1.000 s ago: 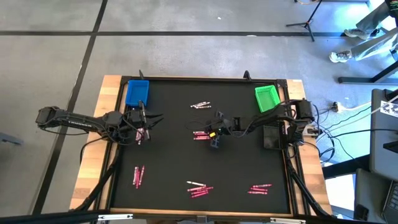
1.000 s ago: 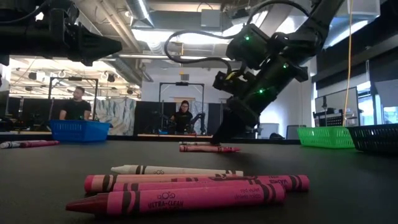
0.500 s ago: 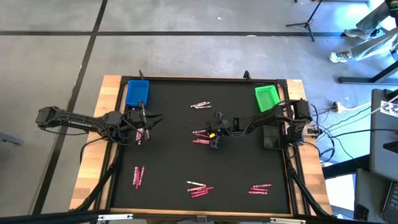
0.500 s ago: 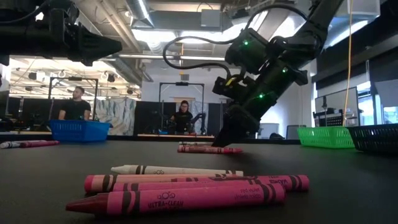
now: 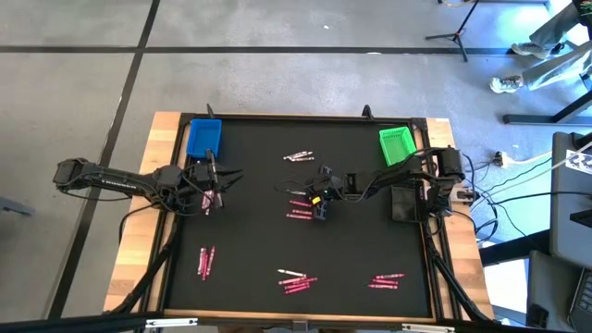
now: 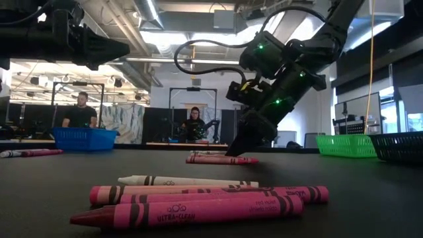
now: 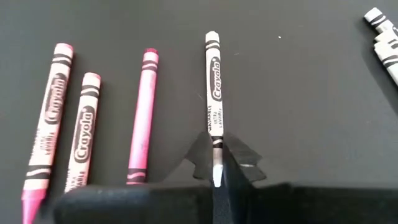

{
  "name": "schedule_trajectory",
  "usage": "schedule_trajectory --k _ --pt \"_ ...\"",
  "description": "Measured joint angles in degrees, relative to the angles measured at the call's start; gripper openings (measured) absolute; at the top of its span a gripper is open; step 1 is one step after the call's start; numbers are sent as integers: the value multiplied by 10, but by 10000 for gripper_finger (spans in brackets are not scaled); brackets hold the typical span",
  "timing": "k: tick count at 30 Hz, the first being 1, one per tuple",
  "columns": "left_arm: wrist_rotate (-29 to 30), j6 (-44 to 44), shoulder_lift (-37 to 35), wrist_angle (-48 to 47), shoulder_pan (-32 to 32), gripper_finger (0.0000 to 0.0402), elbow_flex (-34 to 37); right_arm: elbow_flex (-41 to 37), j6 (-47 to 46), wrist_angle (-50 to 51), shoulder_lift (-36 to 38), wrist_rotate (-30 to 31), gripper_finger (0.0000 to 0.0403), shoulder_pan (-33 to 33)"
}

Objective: Sort crayons
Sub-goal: Put the white crayon into the green bin

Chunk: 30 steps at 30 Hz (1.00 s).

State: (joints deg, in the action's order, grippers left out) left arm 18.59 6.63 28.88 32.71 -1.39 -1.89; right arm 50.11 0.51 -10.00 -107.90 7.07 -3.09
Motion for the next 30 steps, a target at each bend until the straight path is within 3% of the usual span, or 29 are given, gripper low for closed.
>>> schedule_trajectory --k 5,11,30 --pt "0 0 0 0 0 71 0 0 0 2 3 7 25 1" --pt "0 0 0 0 0 71 0 -3 -1 46 44 19 9 0" --pt "18 0 0 14 0 71 0 -2 -84 376 302 157 18 1"
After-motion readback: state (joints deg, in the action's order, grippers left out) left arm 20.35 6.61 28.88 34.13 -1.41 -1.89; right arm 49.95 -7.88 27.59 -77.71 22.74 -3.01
